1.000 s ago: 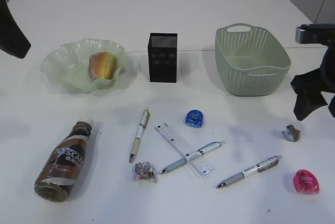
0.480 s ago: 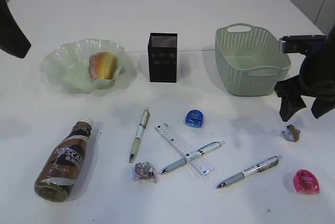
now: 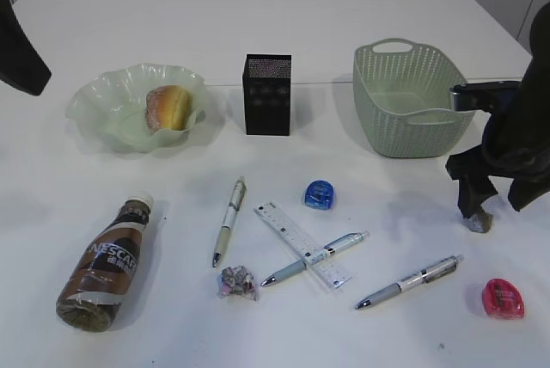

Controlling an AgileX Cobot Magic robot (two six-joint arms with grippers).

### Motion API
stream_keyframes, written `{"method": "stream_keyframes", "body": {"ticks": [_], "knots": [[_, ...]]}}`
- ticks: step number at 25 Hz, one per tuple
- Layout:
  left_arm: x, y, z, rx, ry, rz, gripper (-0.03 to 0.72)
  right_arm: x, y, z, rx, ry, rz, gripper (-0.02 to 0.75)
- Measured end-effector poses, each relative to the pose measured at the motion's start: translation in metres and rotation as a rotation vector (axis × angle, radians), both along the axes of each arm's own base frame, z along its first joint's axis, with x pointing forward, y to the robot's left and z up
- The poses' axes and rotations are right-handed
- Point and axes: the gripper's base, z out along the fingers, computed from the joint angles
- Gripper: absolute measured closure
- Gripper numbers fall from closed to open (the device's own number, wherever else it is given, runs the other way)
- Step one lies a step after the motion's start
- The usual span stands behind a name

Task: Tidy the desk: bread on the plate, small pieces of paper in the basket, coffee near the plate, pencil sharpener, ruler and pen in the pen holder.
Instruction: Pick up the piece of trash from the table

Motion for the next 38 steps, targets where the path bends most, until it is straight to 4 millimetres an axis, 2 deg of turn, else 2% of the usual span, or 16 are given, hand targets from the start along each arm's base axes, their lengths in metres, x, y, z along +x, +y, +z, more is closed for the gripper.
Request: {"method": "stream_keyframes", "body": {"ticks": [20, 38], "knots": [[0.000, 0.000, 0.000, 0.000, 0.000, 0.000, 0.214, 0.018, -0.002, -0.028, -0.030, 0.041, 0.002, 0.170], [0.000, 0.000, 0.000, 0.000, 0.000, 0.000, 0.214, 0.017, -0.002, -0.028, -0.031, 0.055, -0.002, 0.170]]}}
